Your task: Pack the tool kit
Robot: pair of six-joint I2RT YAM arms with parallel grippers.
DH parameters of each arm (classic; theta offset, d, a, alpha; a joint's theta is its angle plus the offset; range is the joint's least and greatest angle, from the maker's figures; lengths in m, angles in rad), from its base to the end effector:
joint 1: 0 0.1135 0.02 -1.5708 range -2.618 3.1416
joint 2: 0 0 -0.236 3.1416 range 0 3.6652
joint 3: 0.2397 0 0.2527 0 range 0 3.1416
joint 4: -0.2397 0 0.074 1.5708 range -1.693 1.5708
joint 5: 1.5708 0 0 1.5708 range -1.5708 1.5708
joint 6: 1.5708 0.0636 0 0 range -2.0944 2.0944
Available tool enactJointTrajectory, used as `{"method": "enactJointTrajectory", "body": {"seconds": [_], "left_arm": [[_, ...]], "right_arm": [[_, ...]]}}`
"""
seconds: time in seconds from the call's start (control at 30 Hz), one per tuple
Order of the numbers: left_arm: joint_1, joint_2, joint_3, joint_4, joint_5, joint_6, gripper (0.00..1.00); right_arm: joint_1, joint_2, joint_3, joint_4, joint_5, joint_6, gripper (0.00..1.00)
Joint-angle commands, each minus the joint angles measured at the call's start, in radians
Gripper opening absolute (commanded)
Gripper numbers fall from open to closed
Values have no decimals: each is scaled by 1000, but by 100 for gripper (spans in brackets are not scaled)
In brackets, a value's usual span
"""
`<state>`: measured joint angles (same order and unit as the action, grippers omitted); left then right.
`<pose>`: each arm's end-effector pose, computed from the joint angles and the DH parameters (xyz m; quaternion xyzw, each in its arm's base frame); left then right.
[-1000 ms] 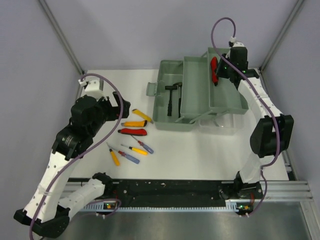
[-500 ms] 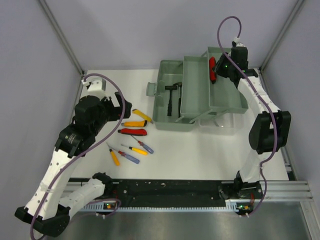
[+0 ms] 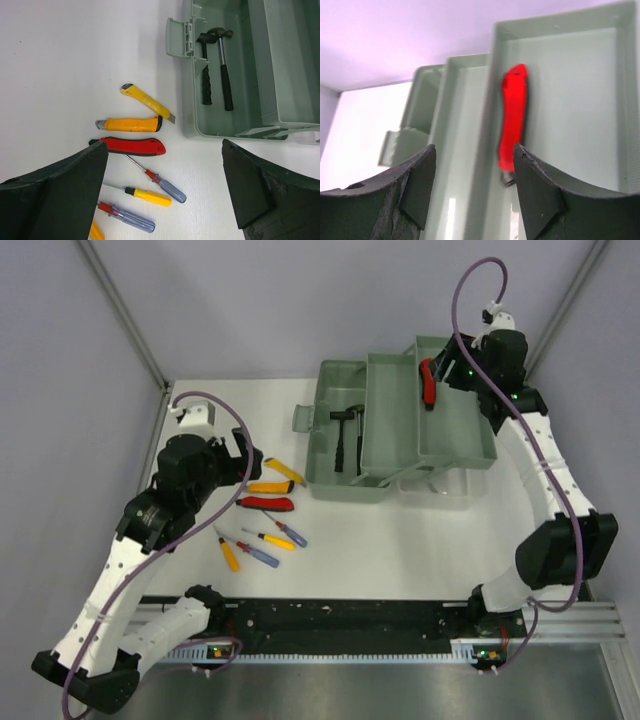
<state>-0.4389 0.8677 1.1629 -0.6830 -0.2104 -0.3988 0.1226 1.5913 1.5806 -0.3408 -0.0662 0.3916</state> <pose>0.1965 -0.0776 0.3708 -0.0420 0.8265 -0.1459 0.5420 0.3965 0.0531 0.3595 0.0911 0.8145 0.1718 0.5466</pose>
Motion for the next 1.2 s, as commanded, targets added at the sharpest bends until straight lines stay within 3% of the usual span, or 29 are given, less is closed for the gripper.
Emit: {"method": "enactJointTrajectory", "body": {"seconds": [0.0, 0.2, 0.43, 0.53, 0.63, 0.8, 1.0, 1.17], "left_arm": [[5, -10, -26, 25, -30, -24, 98], [17, 8, -42, 7, -69, -93, 98], [26, -53, 49, -62, -318, -112, 99], [46, -59, 87, -73, -336, -63, 98], [124, -33, 107, -85, -270, -38, 98], [324, 33, 84, -58, -5, -41, 98], [506, 108, 29, -4, 290, -84, 98], [568, 110, -5, 17, 325, -118, 97]], "right_arm": [[72, -160, -48, 71, -211, -117, 63], [368, -234, -168, 106, -281, -315, 70], [658, -203, -364, 302, -348, -339, 75], [730, -133, -364, 325, -345, -367, 77], [778, -30, -332, 335, -316, -385, 79], [845, 166, -217, 298, -259, -508, 79], [930, 363, -76, 215, -48, -612, 74], [936, 476, -19, 209, 35, -628, 65]]}}
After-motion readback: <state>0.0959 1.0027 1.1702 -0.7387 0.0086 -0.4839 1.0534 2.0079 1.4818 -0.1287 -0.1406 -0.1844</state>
